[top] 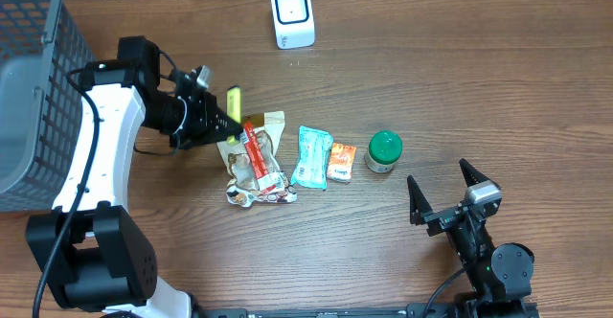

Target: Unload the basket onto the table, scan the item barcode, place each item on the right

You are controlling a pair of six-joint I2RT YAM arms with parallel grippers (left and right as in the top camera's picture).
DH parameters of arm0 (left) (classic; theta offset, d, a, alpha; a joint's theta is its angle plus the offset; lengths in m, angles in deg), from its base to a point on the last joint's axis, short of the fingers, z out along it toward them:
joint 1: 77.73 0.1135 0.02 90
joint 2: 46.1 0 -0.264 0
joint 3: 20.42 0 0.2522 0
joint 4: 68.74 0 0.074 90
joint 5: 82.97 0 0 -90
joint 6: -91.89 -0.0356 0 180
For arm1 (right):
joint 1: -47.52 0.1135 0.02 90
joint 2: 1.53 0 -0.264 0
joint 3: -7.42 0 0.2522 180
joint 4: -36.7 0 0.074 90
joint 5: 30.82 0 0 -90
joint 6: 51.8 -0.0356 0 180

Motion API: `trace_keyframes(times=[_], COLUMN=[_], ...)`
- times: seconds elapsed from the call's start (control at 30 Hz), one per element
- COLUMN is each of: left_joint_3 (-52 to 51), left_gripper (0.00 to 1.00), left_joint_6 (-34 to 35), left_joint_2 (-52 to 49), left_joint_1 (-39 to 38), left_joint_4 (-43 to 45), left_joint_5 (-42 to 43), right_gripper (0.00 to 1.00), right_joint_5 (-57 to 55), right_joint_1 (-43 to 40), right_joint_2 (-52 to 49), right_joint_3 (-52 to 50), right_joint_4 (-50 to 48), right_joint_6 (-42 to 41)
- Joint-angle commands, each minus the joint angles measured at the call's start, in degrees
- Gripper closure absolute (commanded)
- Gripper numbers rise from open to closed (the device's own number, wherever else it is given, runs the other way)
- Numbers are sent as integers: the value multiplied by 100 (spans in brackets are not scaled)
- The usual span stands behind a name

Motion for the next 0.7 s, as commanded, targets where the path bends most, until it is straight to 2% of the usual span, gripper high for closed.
trace_keyframes(times=[0.0, 0.1, 0.13, 0.17, 0.23, 0.47, 0.57, 0.67], left_joint_3=[94, 94, 94, 94, 96, 96, 96, 94], left_gripper=[96, 92, 86, 64, 56, 50, 48, 53], left_joint_6=[-168, -122, -105, 92, 321, 365, 844, 1056], left_joint_2=[2, 2, 2, 2, 2, 2, 2, 2], left_joint_1=[-151, -323, -396, -560, -754, -1211, -1209, -1193], left_joint_4=[-131, -216, -240, -271, -286, -188, -181, -199], left_joint_5=[-929, -1224, -1340, -1711, -2085, -2240, -2658, -3119], right_gripper=[0, 0, 0, 0, 0, 0, 0, 0], right_joint_5=[-57, -57, -57, -57, -57, -57, -57, -57], right_joint_1=[-37, -37, -37, -37, -37, -37, -37, -37], right_joint_2=[46, 46, 46, 46, 46, 46, 46, 46], right_joint_3=[-61, -61, -61, -61, -61, -61, -61, -61], right_joint_4=[-28, -28, -28, -28, -28, -28, -28, -28], right_joint_6=[-39, -39, -39, -39, -39, -39, -39, -39])
